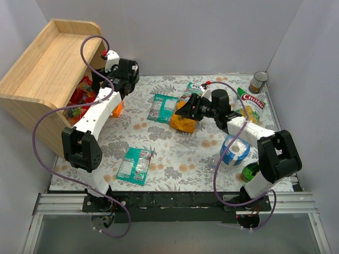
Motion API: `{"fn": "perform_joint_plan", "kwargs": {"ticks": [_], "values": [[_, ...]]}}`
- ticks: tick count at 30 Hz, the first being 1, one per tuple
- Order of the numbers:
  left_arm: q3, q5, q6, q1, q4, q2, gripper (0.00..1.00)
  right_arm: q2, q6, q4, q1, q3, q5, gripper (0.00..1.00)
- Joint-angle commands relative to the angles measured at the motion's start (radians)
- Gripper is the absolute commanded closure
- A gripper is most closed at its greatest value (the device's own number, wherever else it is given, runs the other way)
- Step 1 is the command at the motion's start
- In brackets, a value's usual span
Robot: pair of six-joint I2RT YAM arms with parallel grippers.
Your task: Place and organize the candy bags onto the shelf
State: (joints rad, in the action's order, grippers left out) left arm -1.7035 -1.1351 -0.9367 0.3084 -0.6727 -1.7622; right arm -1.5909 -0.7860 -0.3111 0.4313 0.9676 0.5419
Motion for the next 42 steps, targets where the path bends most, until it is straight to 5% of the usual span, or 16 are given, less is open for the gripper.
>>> {"fn": "perform_joint_plan", "kwargs": {"ticks": [1,19,29,42], "values": [[-0.018,0.04,0.038,0.083,-0.019,0.09,0.15,0.005,-0.005,-0.039,-0.006,-0.003,0.023,0.26],[0.163,-0.026,-0.126,0.109,-0.179,0.147,0.32,-0.021,-0.033,-0.049,-0.028,-0.007,0.039,0.27],[0.157,-0.058,-0.157,0.009,-0.182,0.135,0.4,-0.017,-0.036,-0.045,-0.042,-0.021,0.041,0.28],[0.1,-0.039,-0.189,-0.011,-0.209,0.124,0.33,-0.012,-0.044,-0.04,-0.048,-0.026,0.038,0.29]]}}
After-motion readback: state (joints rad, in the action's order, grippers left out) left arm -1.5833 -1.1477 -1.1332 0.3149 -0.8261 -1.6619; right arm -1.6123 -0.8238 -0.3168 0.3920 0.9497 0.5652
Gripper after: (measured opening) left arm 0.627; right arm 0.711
